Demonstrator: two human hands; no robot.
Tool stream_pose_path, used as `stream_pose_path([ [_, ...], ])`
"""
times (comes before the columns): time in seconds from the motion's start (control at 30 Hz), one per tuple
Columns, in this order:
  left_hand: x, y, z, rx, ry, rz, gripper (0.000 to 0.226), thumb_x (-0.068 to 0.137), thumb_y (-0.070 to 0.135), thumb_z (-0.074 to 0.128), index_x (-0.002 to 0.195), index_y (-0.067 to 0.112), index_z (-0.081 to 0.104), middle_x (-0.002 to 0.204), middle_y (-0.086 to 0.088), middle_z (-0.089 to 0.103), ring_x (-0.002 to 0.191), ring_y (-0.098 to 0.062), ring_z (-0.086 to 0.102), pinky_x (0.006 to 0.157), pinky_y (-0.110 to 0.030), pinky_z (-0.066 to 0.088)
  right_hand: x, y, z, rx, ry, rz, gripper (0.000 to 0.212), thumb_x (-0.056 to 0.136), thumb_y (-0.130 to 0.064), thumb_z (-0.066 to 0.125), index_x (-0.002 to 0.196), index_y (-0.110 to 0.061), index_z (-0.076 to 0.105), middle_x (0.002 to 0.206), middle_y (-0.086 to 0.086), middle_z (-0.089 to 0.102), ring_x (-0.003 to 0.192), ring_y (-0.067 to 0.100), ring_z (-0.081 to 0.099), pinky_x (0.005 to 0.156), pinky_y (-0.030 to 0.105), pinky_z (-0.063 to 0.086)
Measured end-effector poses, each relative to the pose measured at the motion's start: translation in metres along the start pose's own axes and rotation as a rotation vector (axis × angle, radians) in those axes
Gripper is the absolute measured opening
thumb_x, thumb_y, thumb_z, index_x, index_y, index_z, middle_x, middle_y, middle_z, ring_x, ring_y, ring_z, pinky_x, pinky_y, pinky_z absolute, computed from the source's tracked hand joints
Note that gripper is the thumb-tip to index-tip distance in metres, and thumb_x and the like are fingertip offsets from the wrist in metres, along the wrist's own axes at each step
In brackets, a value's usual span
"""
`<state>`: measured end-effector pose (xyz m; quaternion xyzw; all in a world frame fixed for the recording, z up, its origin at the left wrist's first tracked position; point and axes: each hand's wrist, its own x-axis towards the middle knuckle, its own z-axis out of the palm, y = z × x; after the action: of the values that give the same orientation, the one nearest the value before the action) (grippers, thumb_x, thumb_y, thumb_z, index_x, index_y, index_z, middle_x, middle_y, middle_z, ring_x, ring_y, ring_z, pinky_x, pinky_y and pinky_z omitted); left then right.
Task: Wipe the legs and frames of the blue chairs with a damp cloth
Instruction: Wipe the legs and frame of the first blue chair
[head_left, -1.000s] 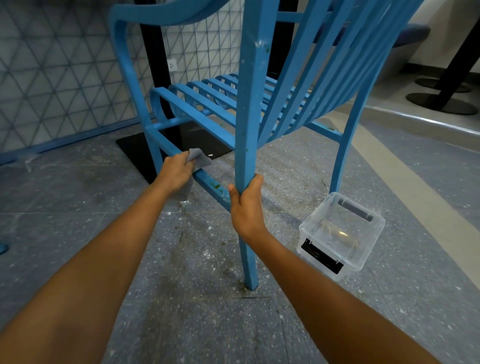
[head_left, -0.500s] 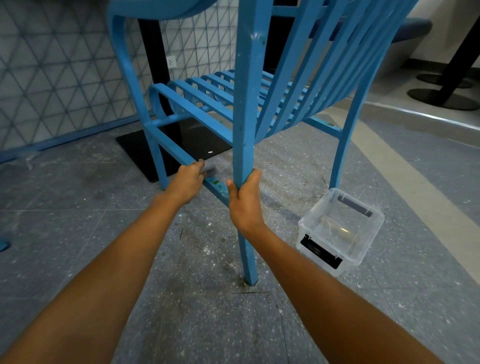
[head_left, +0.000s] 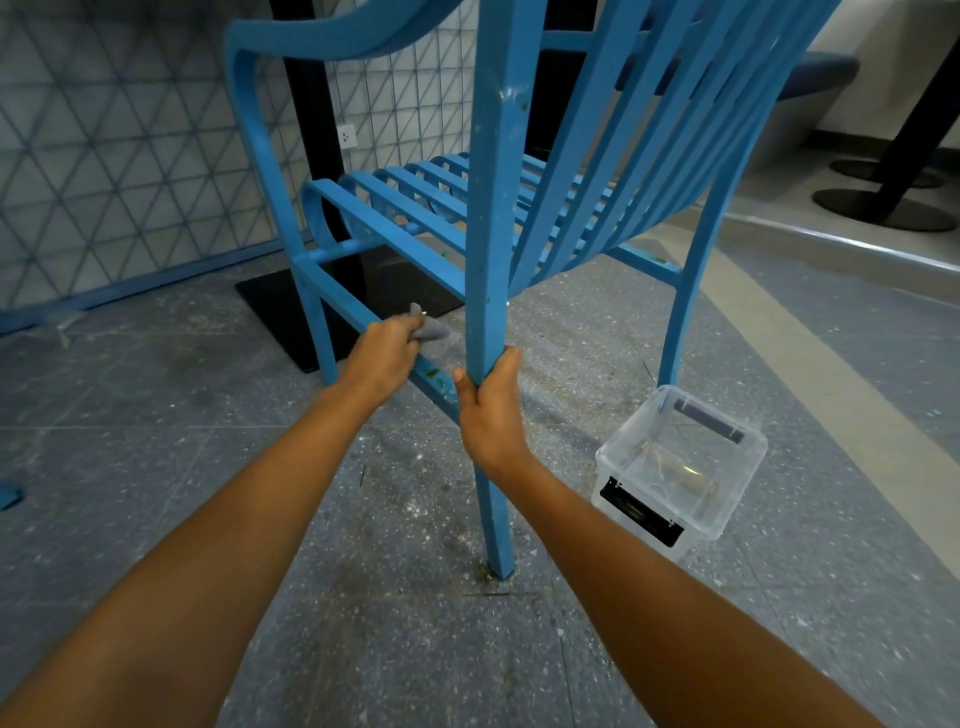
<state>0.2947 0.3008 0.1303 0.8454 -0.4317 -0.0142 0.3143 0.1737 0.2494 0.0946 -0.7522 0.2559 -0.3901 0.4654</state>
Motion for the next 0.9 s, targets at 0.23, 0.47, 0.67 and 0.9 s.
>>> stream_pose_path([
  [0.23, -0.004, -0.01, 0.03, 0.19, -0.162, -0.04, 0.032, 0.097, 0.013, 0.04, 0.126, 0.009, 0.052, 0.132, -0.025, 0.045, 0.118, -0.039, 0.047, 0.097, -0.044, 0.042, 0.0, 0.0, -0.001, 0.018, -0.008, -0.018, 0.026, 0.091, -0.007, 0.051, 0.097, -0.016, 0.026, 0.094, 0.005, 0.039, 0.087, 0.018, 0.045, 0.074, 0.033, 0.05],
  [0.47, -0.016, -0.002, 0.027, 0.147, -0.208, 0.023, 0.022, 0.096, 0.013, 0.043, 0.11, 0.006, 0.059, 0.118, -0.02, 0.054, 0.106, -0.035, 0.056, 0.09, -0.043, 0.047, -0.002, -0.002, -0.002, 0.033, -0.026, -0.018, 0.024, 0.092, -0.008, 0.049, 0.096, -0.015, 0.027, 0.092, 0.005, 0.038, 0.083, 0.016, 0.044, 0.067, 0.024, 0.046],
  [0.67, -0.015, 0.002, 0.014, 0.087, -0.112, -0.032, 0.021, 0.094, 0.007, 0.045, 0.108, 0.002, 0.059, 0.109, -0.023, 0.062, 0.102, -0.036, 0.058, 0.085, -0.038, 0.047, -0.007, -0.005, -0.006, 0.061, -0.014, 0.004, 0.024, 0.089, -0.007, 0.053, 0.099, -0.015, 0.033, 0.092, -0.001, 0.038, 0.087, 0.015, 0.042, 0.07, 0.019, 0.039],
  [0.9, -0.025, 0.009, 0.021, 0.088, -0.128, 0.006, 0.022, 0.092, 0.002, 0.044, 0.104, 0.004, 0.063, 0.107, -0.02, 0.062, 0.1, -0.033, 0.059, 0.083, -0.034, 0.046, -0.022, -0.01, -0.023, 0.053, -0.048, 0.031, 0.045, 0.087, 0.0, 0.045, 0.129, -0.01, 0.038, 0.115, -0.003, 0.04, 0.114, 0.015, 0.039, 0.094, 0.024, 0.034],
])
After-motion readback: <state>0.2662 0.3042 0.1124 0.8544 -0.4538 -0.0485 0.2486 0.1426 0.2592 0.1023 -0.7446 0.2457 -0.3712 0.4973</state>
